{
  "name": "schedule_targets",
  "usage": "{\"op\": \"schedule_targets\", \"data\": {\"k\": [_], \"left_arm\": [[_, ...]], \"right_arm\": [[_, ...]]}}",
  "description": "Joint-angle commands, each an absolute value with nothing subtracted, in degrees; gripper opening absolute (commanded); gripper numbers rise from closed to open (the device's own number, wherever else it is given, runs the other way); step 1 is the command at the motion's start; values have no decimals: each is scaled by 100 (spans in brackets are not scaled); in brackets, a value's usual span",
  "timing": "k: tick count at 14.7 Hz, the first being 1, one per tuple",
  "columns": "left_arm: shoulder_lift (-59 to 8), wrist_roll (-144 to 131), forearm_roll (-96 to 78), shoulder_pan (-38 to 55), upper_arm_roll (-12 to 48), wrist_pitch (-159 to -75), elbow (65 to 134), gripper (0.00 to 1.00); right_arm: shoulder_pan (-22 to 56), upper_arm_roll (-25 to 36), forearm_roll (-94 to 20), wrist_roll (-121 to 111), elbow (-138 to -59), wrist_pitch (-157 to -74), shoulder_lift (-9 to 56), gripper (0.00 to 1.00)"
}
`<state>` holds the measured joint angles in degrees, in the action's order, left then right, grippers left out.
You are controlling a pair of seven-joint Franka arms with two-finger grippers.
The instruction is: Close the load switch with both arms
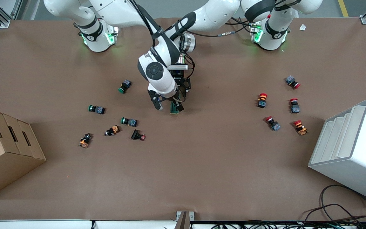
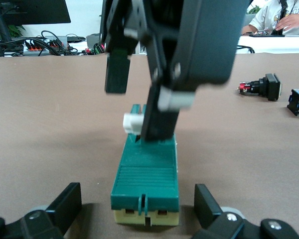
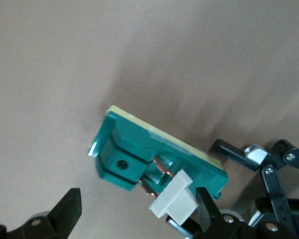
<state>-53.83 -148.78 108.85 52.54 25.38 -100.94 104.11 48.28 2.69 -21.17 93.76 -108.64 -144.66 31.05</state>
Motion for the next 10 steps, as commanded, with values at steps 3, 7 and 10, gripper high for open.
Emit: {"op": "schedule_targets", "data": {"k": [3,7,10], "left_arm": [[-5660,-14977,11039,5309,2487,-10187,10213,100],[-5669,-14977,11039,5309,2487,-10187,10230,100],[-5669,-14977,11039,5309,2487,-10187,10222,100]], "right_arm": [[4456,308,-2083,9167,-10433,-14766,3278,100],[4412,316,-2074,9088,-10433,-14766,3349,100],[4377,316,-2057,9105,-10188,-14774,3585,100]]}}
